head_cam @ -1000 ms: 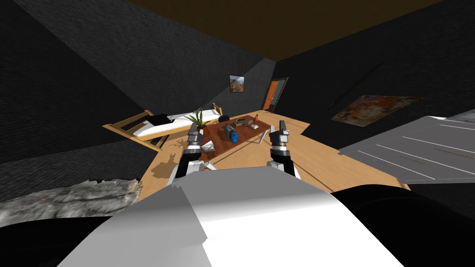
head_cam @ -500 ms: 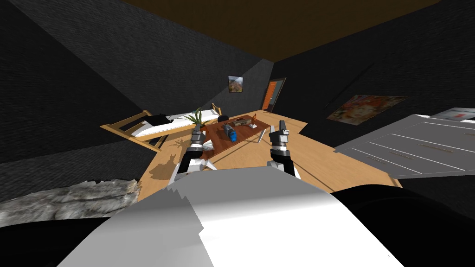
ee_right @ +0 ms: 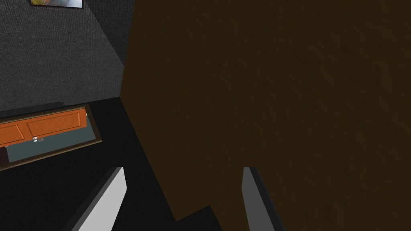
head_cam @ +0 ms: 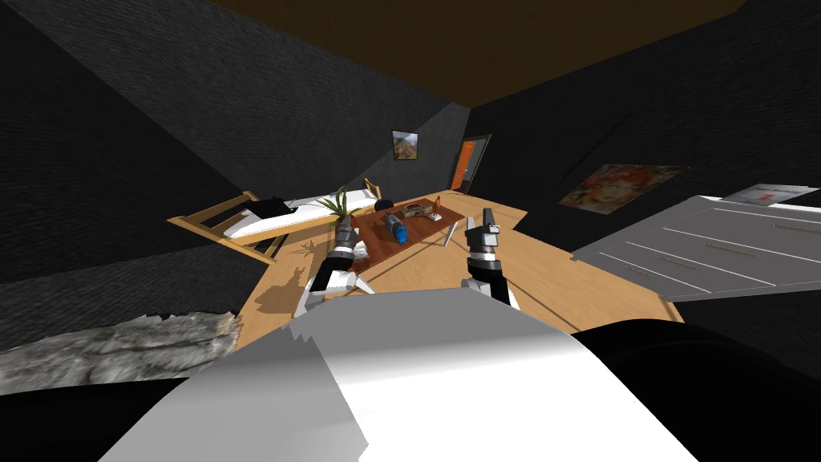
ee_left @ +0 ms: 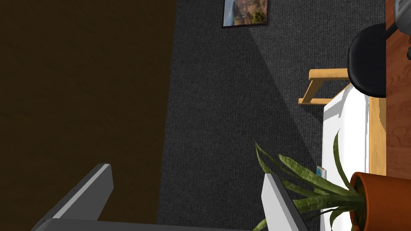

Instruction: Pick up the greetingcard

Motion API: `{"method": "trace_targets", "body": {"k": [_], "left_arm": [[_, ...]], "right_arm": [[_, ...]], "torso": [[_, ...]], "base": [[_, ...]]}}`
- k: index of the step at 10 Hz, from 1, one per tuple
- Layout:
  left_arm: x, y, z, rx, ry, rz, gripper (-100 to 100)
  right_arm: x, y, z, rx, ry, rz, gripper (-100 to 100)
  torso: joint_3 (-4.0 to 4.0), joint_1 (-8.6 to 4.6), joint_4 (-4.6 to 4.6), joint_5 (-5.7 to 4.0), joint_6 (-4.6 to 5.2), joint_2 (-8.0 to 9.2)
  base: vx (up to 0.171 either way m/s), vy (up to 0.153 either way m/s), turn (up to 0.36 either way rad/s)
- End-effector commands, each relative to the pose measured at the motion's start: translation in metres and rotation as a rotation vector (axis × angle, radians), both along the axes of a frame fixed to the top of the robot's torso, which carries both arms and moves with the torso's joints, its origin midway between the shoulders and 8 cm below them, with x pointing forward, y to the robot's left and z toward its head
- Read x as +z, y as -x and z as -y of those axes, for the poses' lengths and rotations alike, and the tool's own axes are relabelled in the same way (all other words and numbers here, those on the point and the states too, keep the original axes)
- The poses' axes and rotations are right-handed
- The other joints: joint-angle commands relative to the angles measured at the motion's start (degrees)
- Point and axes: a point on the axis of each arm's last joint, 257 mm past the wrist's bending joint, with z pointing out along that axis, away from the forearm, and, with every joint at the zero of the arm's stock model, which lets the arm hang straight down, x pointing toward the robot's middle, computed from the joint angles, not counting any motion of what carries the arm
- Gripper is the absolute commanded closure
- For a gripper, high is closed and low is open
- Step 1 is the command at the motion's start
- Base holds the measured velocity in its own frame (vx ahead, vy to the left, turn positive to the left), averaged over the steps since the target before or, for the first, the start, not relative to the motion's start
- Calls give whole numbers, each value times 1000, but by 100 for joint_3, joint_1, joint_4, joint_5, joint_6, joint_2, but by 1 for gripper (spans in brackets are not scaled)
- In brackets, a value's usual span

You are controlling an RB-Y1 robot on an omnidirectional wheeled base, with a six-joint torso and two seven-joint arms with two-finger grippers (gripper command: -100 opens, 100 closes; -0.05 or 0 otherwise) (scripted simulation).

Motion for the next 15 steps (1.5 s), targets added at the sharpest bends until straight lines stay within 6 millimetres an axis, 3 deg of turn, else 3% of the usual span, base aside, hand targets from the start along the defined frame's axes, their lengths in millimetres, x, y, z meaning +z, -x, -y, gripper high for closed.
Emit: {"method": "trace_targets", "body": {"k": [1, 9, 15], "left_arm": [[-9, -5, 0, -1, 6, -33, -100], [-63, -29, -1, -7, 42, -226, -100], [-129, -35, -16, 21, 62, -426, -100]], "right_arm": [[0, 0, 0, 0, 0, 0, 0], [0, 0, 0, 0, 0, 0, 0], [0, 0, 0, 0, 0, 0, 0]], "torso": [[0, 0, 0, 0, 0, 0], [-9, 7, -3, 1, -2, -16], [-17, 14, -7, 3, -3, -30]], "base": [[-42, -20, -18], [-23, -10, -20], [22, 9, -2]]}}
